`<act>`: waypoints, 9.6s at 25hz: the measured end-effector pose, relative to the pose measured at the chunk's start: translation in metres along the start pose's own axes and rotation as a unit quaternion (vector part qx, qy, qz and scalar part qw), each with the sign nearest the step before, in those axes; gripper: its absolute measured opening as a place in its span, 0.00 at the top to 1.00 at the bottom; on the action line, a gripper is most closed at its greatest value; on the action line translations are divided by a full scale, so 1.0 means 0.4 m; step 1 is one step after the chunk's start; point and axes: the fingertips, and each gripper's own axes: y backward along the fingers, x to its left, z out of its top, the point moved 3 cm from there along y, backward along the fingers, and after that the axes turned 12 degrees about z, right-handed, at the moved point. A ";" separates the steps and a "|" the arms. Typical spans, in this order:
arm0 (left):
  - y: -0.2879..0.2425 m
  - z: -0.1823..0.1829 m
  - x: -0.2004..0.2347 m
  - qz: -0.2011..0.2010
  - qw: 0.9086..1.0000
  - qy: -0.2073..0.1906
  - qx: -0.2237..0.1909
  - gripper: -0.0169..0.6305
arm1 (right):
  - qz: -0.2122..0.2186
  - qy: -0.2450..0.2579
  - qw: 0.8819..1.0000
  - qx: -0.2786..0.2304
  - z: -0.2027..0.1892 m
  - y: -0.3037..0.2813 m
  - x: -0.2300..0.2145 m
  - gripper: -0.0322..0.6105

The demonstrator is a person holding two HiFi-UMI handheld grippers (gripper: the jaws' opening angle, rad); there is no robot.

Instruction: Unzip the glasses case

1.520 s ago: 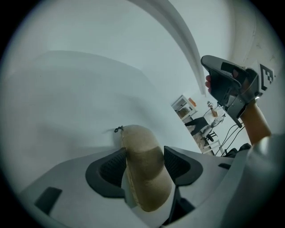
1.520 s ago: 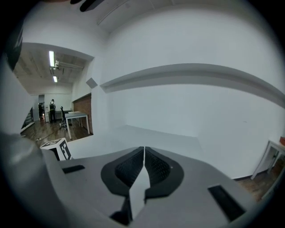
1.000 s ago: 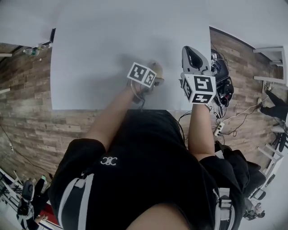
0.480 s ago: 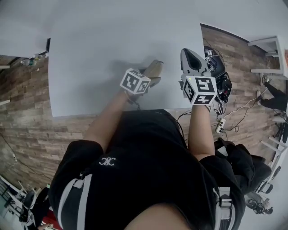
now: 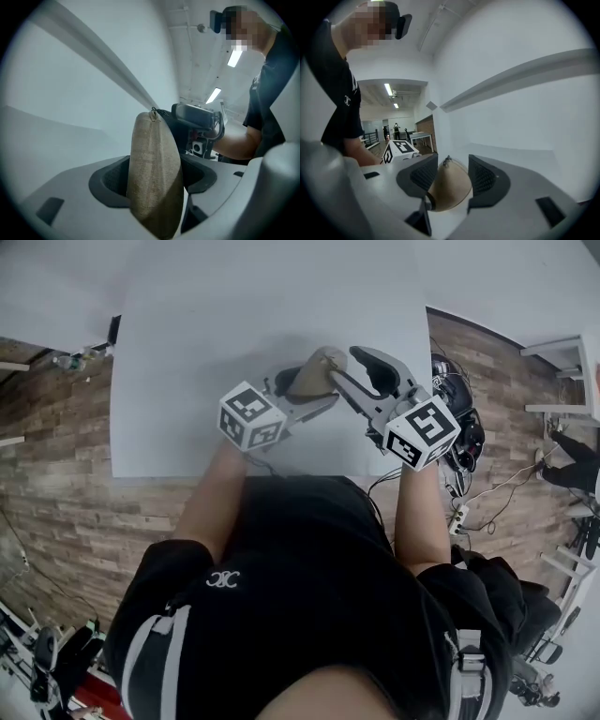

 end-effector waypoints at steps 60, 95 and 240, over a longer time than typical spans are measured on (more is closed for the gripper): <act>0.046 0.032 -0.059 0.036 0.980 -0.194 0.025 0.54 | -0.009 0.066 0.995 0.069 0.037 0.027 0.022 0.91; 0.214 0.216 -0.011 -0.111 0.973 0.107 -0.172 0.54 | 0.064 0.013 0.997 0.029 0.006 0.000 0.071 0.91; 0.030 -0.055 -0.088 0.414 0.899 0.138 0.044 0.97 | -0.060 0.011 0.995 0.073 -0.212 0.217 -0.176 0.93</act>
